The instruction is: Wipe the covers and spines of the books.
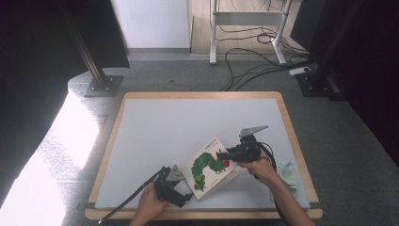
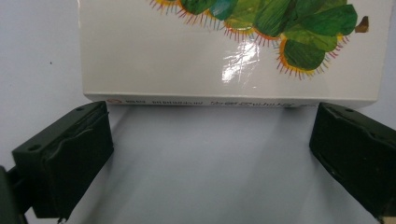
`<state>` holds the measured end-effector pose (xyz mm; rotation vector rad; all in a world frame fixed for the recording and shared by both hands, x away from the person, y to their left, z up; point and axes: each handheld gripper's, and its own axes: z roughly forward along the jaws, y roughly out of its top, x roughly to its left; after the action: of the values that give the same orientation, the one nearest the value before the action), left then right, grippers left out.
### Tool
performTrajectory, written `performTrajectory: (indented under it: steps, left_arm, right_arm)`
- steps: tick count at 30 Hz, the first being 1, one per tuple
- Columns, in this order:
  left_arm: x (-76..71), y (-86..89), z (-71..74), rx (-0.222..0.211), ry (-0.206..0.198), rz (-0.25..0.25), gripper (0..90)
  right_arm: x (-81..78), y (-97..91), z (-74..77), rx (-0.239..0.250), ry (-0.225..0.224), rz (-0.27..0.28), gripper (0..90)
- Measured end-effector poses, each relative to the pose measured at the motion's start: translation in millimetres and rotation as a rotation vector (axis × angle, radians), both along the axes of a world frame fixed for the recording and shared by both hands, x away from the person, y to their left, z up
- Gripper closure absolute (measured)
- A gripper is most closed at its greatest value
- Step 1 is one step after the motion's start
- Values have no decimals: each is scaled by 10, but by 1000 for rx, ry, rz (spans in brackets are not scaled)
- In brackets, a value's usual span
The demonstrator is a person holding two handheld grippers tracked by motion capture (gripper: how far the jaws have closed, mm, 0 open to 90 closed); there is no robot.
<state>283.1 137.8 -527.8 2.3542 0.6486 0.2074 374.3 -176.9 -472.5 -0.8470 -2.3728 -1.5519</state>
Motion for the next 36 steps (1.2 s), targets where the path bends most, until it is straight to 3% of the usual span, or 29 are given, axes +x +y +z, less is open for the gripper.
performTrajectory:
  steps: [8,10,18,23,25,32,34,36]
  left_arm:
    - [29,13,11,-24,22,-7,0]
    - [75,11,20,-83,70,-32,0]
    - [161,-44,37,-103,115,-23,0]
    - [225,-89,63,-140,153,-7,0]
    - [233,-90,96,-150,162,-6,0]
    - [222,-129,178,-190,158,18,0]
    - [227,-134,200,-233,164,32,9]
    - [206,-153,221,-255,141,34,53]
  right_arm:
    - [-104,-80,8,43,-75,27,700]
    - [-120,-94,9,50,-83,31,701]
    - [-151,-118,27,56,-104,46,703]
    - [-111,-188,9,41,-51,19,691]
    - [-83,-214,-14,3,-30,-1,656]
    - [-62,-289,-119,-39,-4,-46,598]
    - [-59,-335,-168,-35,2,-67,585]
    - [-64,-349,-184,-42,1,-71,571]
